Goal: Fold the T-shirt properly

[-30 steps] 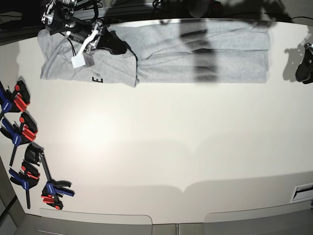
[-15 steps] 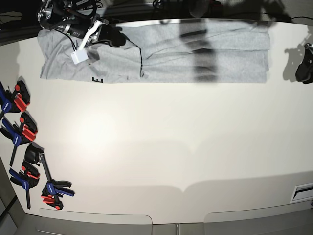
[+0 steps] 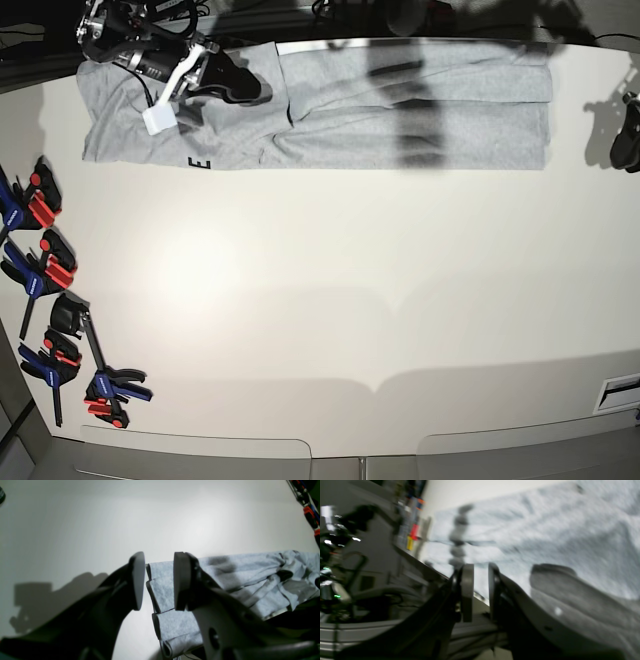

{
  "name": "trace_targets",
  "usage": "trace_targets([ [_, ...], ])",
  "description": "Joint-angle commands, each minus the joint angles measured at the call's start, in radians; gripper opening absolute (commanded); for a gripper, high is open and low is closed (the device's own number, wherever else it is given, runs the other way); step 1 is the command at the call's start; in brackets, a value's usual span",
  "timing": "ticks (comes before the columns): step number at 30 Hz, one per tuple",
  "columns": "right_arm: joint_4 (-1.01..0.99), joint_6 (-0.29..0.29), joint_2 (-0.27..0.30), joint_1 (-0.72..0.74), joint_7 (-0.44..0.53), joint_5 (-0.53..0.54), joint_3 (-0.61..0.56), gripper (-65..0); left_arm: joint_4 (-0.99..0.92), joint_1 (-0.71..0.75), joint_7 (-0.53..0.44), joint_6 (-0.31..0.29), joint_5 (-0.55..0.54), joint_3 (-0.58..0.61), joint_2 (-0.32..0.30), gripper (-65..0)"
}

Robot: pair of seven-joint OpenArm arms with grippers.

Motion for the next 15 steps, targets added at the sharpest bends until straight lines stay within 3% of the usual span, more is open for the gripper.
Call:
trace_targets([
  [1,0.029,0.006,0.008,0.000,0.014,0.052,0.003,-55.8,0.013,0.000,-0.024,-0.006,-0.018,-0.008,-0.020,-46.8],
  [5,0.068,0.006,0.008,0.018,0.014,0.086,0.005,-55.8,0.013,0.000,-0.024,-0.006,-0.016,-0.008,-0.020,-46.8],
  [9,0.075,0.006,0.005,0.083,0.059,-0.062,0.006,-55.8,0.013,0.004,-0.072,-0.006,0.079,-0.008,0.002,-46.5],
  [12,0.075,0.006,0.005,0.132,0.161,-0.195,0.005,-55.9,0.013,0.037,-0.143,-0.006,0.153,-0.008,0.041,-36.9],
  [15,0.075,0.006,0.006,0.180,0.207,-0.267,0.005,-55.9,0.013,0.076,-0.151,-0.006,0.164,-0.008,0.092,-29.4],
])
